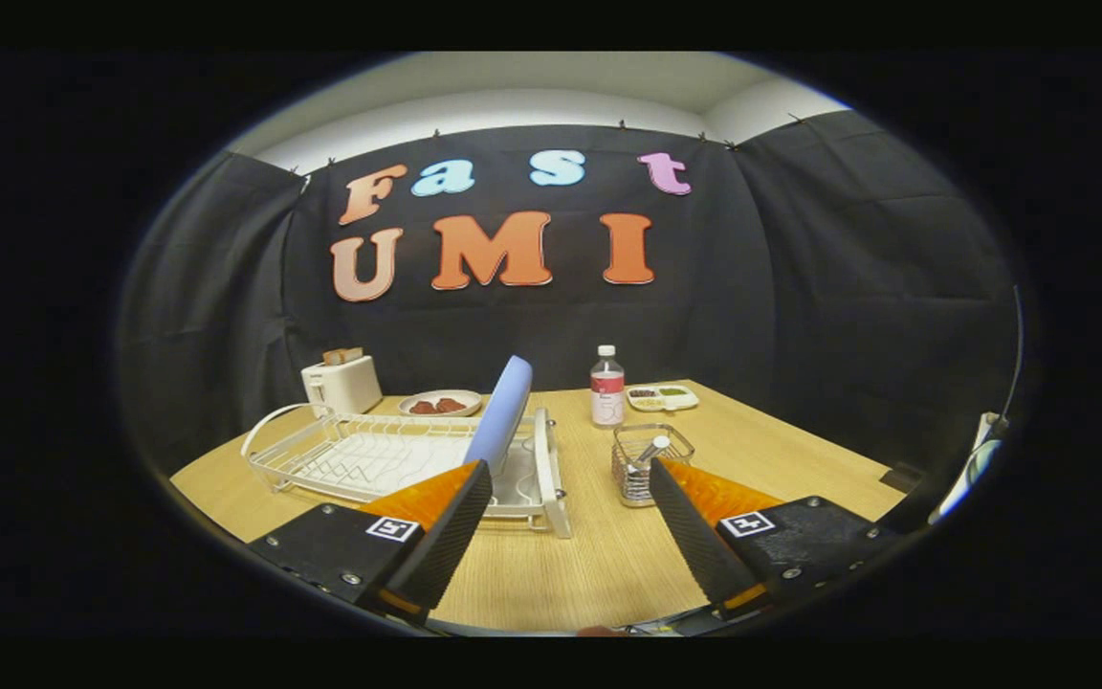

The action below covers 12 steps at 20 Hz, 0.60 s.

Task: Take the plate from the dish rack, then take the spoon from the basket and place it into the plate.

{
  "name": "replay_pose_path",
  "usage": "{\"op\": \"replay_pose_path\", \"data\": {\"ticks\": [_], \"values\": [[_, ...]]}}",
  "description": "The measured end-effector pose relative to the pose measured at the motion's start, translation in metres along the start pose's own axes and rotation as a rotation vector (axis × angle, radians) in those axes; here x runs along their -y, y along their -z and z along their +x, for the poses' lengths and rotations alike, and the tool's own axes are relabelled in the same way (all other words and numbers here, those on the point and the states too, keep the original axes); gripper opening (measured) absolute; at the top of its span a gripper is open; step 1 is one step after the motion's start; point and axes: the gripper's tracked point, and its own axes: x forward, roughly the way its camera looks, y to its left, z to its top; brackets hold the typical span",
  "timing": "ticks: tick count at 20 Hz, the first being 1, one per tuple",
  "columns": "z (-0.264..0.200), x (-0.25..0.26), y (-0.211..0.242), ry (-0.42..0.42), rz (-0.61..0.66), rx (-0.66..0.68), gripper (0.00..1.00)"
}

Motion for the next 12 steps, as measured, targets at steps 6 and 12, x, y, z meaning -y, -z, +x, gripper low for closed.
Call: {"op": "replay_pose_path", "data": {"ticks": [6, 12], "values": [[0.0011, 0.0042, 0.0027, 0.008, 0.011, -0.010, 0.99], [0.0029, 0.0004, 0.0036, 0.006, 0.008, -0.019, 0.98]]}}
